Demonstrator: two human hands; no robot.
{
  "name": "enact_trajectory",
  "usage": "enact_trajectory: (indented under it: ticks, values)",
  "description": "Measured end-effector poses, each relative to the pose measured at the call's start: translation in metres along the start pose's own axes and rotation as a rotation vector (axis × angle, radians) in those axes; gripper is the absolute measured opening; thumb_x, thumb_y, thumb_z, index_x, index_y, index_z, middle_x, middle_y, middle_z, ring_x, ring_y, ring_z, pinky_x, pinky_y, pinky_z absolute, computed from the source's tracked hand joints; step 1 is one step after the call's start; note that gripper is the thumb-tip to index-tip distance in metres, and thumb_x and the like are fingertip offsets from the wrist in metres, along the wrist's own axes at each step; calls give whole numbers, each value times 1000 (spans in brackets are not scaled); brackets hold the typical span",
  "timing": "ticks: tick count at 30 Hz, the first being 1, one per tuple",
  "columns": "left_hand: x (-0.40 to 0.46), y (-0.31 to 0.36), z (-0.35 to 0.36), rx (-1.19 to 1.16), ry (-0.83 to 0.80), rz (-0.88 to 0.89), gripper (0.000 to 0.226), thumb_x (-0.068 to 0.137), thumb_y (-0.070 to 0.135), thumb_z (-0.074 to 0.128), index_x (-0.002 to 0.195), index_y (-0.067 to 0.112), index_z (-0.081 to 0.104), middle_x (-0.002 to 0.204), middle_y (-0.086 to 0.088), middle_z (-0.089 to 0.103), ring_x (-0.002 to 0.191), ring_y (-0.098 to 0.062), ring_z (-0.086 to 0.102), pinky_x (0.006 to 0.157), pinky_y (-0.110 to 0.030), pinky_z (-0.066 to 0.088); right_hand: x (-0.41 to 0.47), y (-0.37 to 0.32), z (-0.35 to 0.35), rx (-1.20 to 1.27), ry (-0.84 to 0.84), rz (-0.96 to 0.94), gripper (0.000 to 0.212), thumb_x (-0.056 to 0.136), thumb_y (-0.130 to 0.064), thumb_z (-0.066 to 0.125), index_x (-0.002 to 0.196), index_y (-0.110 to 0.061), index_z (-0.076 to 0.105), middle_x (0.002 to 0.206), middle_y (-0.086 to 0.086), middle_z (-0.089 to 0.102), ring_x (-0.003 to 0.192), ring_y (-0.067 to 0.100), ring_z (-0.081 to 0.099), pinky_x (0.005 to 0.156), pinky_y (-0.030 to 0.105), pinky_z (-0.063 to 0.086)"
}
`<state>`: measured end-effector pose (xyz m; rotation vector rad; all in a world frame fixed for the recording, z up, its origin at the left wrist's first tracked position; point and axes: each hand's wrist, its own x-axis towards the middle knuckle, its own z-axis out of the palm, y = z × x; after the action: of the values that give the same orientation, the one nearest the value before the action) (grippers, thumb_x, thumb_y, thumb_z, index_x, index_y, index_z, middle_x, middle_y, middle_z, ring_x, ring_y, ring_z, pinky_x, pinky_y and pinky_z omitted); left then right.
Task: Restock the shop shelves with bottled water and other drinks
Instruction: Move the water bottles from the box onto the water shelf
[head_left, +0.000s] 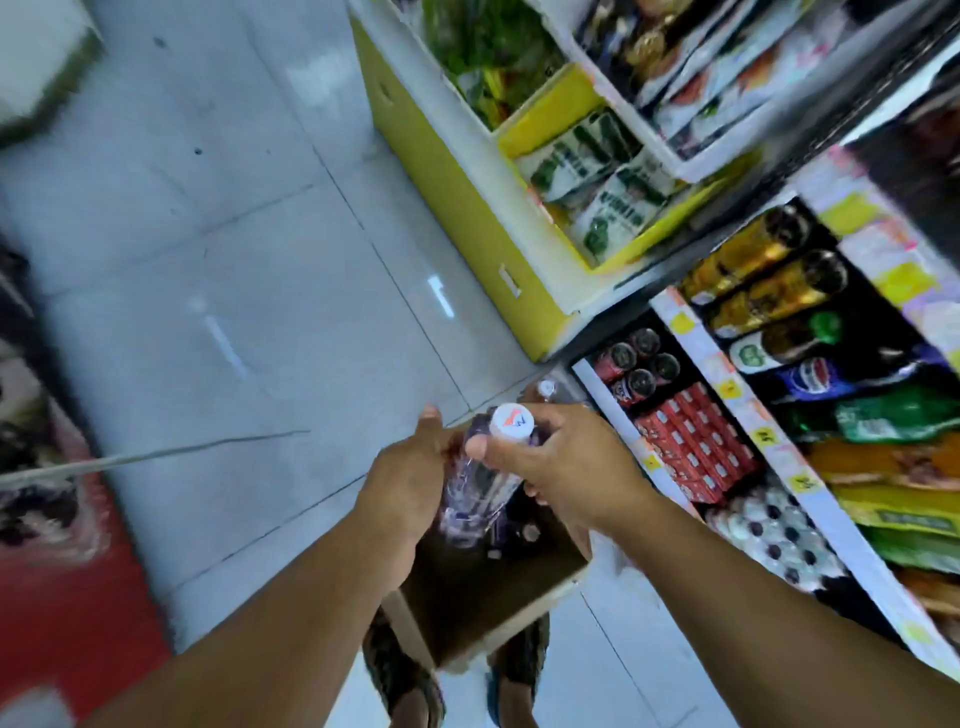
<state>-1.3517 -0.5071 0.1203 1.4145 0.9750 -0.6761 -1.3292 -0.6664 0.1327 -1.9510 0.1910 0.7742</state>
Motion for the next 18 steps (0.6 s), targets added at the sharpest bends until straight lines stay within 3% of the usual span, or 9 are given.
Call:
enact_trajectory:
  ticks: [3,5,7,8,10,13,15,18]
  values:
    - [-64,54,-3,28,-137,109,53,99,55,38,102,21,78,98,-3,77,82,-13,74,87,-30,54,-43,-67,-44,57,109,-132,21,78,-51,79,71,-34,72,59,-16,65,52,-3,57,60,29,49]
    - [-114,93,-2,39,-211,237,46,102,42,43,102,9,76,96,-6,76,60,-3,70,59,-15,54,-78,-112,-74,104,153,-192,21,80,-48,79,73,-29,74,53,-15,60,48,1,52,54,27,44]
    - [-161,125,-2,143,-242,389,36,99,34,51,92,7,73,79,-2,73,49,0,63,46,-10,45,-118,-162,-103,161,197,-252,17,83,-44,77,75,-29,76,53,-15,57,47,2,47,52,23,40]
    - [-187,143,-2,184,-269,462,32,97,37,53,88,13,72,75,2,70,52,1,60,49,-11,44,-137,-185,-117,180,225,-279,19,85,-42,75,69,-33,74,53,-15,56,46,3,45,51,21,38]
    - [-232,178,-3,214,-299,602,25,95,44,56,98,24,71,86,8,70,66,3,62,57,-14,47,-174,-229,-144,216,306,-336,29,89,-41,71,60,-39,72,48,-15,51,43,5,42,48,20,37]
    - [-298,230,-1,258,-425,806,27,94,40,61,121,37,63,111,24,68,103,11,62,89,-15,50,-228,-289,-186,267,452,-429,19,92,-41,67,83,-27,75,43,-13,50,39,1,43,52,23,36]
    - [-347,260,1,307,-478,938,40,87,41,65,127,41,56,120,28,62,107,17,57,92,-13,46,-262,-325,-209,300,540,-490,23,94,-41,64,89,-19,71,42,-16,47,37,0,42,50,20,34]
    - [-413,295,8,365,-499,1114,64,76,51,69,137,36,52,137,19,56,124,2,52,107,-29,42,-312,-374,-236,364,639,-630,33,95,-44,62,106,-15,74,50,-16,49,44,2,42,51,21,35]
